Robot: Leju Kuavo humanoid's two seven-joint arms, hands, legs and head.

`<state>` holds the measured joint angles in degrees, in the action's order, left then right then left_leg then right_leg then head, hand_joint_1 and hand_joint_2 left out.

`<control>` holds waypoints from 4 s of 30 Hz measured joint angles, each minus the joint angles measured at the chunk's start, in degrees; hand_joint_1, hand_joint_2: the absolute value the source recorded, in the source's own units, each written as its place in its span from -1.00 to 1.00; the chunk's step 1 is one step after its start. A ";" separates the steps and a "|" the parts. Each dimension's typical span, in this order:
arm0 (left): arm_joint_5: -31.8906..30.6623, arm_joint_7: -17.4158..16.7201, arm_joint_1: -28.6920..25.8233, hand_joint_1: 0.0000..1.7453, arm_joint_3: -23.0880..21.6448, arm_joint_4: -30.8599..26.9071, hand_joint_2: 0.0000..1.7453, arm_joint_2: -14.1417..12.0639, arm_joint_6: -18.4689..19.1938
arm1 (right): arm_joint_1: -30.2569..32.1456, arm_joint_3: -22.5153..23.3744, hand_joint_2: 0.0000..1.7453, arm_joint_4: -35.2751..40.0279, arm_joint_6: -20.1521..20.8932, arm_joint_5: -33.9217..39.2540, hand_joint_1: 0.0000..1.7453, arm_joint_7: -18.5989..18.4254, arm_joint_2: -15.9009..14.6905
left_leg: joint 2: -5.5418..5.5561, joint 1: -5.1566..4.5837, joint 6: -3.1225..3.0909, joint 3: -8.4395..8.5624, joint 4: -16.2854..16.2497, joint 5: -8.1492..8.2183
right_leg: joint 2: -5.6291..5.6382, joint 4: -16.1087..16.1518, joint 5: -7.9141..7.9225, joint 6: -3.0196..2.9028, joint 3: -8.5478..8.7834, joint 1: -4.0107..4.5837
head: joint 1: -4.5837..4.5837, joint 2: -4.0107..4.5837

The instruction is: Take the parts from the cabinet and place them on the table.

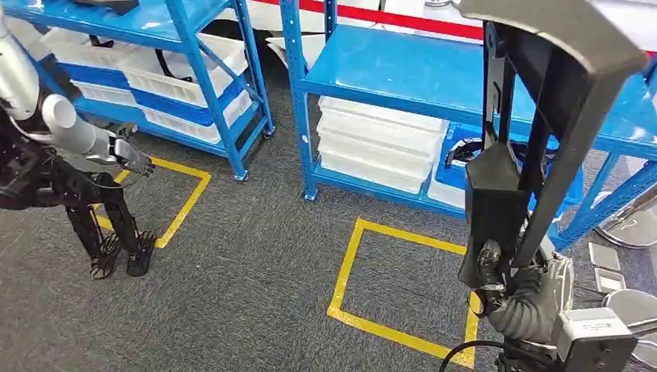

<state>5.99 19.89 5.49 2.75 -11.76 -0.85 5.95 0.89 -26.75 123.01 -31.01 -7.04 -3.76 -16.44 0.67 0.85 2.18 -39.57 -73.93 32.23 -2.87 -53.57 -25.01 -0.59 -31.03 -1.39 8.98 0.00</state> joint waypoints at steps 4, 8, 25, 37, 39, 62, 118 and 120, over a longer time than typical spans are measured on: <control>0.00 0.09 0.18 -1.00 -0.02 -0.02 -1.00 -0.13 -0.02 | -0.06 -0.17 1.00 0.04 0.02 0.00 1.00 0.00 0.26 | -3.24 0.66 0.66 11.78 12.71 -5.37 | -2.04 -1.21 2.09 1.24 -2.67 -0.20 | 0.28 0.02; -0.02 -0.04 0.53 -1.00 -0.02 -0.04 -1.00 -0.13 -0.02 | -0.26 -0.31 1.00 0.07 0.02 -0.02 1.00 0.00 0.26 | -2.36 -0.51 -1.78 14.89 20.31 -2.36 | -4.53 -1.10 4.21 2.95 -3.12 -0.57 | 0.72 0.00; -0.07 0.46 -0.08 -1.00 -0.13 -0.04 -1.00 1.60 -0.39 | -0.46 -0.37 1.00 0.31 0.07 2.32 1.00 0.00 0.31 | 4.63 -2.27 -2.95 4.10 19.27 -11.15 | 4.70 1.84 -3.94 -0.56 6.86 1.18 | -1.38 0.02; -0.07 0.44 0.09 -1.00 -0.33 -0.04 -1.00 0.46 -0.37 | -0.40 -0.35 1.00 0.24 0.68 3.67 1.00 0.75 0.26 | 0.02 -0.04 -1.23 9.45 18.87 -6.26 | 1.93 0.09 -2.88 1.64 4.28 0.45 | -0.87 0.02; -0.07 0.52 0.05 -1.00 -0.31 -0.04 -1.00 0.46 -0.37 | -0.49 -0.35 1.00 0.24 0.79 4.70 1.00 1.81 0.31 | 0.07 -0.12 -2.22 9.17 18.93 -6.41 | 1.93 0.30 -2.68 2.45 4.19 0.37 | -0.94 0.02; -0.52 1.31 -0.10 -1.00 -0.26 -0.09 -1.00 0.61 -0.22 | -2.18 -0.59 1.00 -1.25 2.95 5.79 1.00 4.15 1.57 | 0.01 -0.41 -0.62 1.04 3.30 -1.08 | 1.53 0.75 -0.54 -0.25 2.34 0.62 | -1.92 0.02; -2.27 1.62 0.28 -1.00 -0.98 -0.13 -1.00 1.81 -0.46 | -5.47 -4.52 1.00 -5.29 7.63 5.27 1.00 4.31 3.76 | 1.09 -0.81 -1.46 5.49 14.80 -4.83 | 2.57 0.67 -0.07 -0.26 1.57 0.67 | -2.47 0.02; -2.27 1.55 0.37 -1.00 -1.01 -0.13 -1.00 1.22 -0.44 | -5.41 -4.52 1.00 -5.33 7.72 5.27 1.00 4.31 3.85 | 0.20 -0.65 -1.05 0.73 4.59 0.07 | 1.83 0.61 -0.07 -0.34 1.49 0.73 | -2.45 0.02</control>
<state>3.72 21.44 5.87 1.75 -11.89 0.37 5.51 -4.52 -31.28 117.68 -23.30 -1.77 0.55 -12.59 0.87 0.20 1.13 -38.84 -69.35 32.29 -1.04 -52.96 -25.08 -0.93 -29.54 -0.66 6.54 0.02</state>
